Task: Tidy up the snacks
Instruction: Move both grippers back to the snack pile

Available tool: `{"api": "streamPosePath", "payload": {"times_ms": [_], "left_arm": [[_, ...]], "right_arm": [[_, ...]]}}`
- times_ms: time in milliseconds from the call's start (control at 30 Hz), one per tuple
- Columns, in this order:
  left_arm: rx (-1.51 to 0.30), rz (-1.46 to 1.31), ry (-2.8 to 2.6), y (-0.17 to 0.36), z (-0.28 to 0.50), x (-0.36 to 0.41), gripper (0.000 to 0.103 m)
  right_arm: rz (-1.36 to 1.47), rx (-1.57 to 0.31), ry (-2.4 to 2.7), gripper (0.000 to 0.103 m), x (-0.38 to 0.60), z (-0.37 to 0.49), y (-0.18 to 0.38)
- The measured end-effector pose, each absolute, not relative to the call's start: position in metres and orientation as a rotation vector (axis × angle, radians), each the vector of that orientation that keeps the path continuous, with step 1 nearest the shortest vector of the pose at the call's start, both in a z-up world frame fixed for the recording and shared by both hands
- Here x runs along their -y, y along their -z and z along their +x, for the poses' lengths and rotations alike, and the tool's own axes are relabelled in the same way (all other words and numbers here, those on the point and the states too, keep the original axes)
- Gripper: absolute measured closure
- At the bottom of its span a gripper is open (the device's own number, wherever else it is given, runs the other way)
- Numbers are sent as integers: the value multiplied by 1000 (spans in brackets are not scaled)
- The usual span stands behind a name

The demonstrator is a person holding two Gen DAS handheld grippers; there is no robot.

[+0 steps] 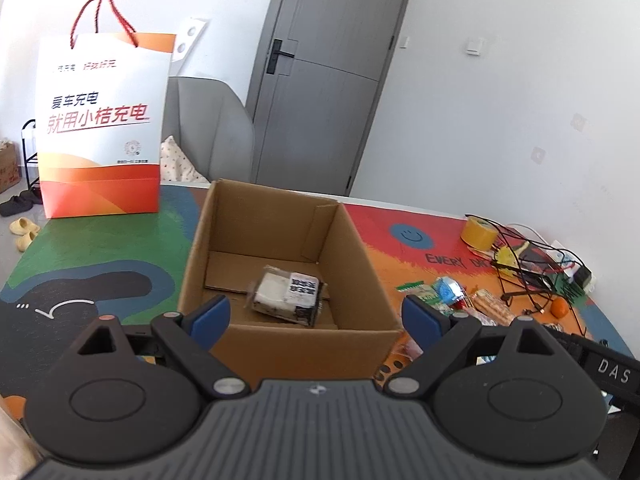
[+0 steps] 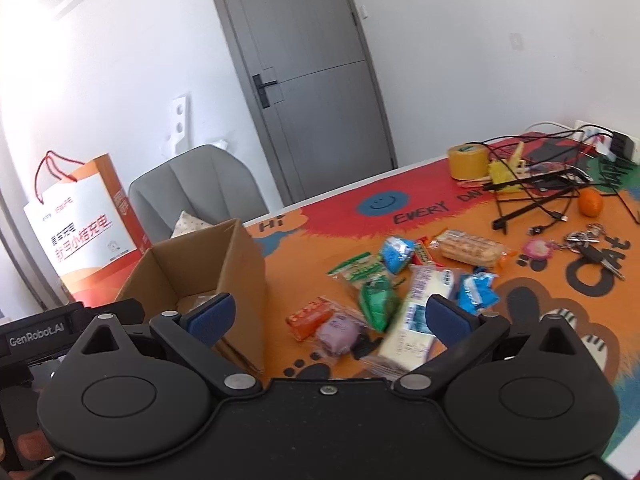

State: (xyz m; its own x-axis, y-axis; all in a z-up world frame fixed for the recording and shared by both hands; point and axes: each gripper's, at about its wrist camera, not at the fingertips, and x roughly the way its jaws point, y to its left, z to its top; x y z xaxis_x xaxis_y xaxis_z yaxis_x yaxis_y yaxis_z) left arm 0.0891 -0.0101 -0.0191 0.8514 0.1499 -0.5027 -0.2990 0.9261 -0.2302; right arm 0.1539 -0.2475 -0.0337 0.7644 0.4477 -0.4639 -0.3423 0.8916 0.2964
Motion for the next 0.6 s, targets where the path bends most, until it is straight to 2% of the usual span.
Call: {"api": "streamPosePath", "payload": {"times_ms": [133,600], "left_arm": [[-506,-294,-204,21,91,24,7],[-547,-241,-56,33,112,69,7]], "right_arm": [[197,-565,-365,0,264,155,39],[244,-640,-316,0,302,163,70]]}}
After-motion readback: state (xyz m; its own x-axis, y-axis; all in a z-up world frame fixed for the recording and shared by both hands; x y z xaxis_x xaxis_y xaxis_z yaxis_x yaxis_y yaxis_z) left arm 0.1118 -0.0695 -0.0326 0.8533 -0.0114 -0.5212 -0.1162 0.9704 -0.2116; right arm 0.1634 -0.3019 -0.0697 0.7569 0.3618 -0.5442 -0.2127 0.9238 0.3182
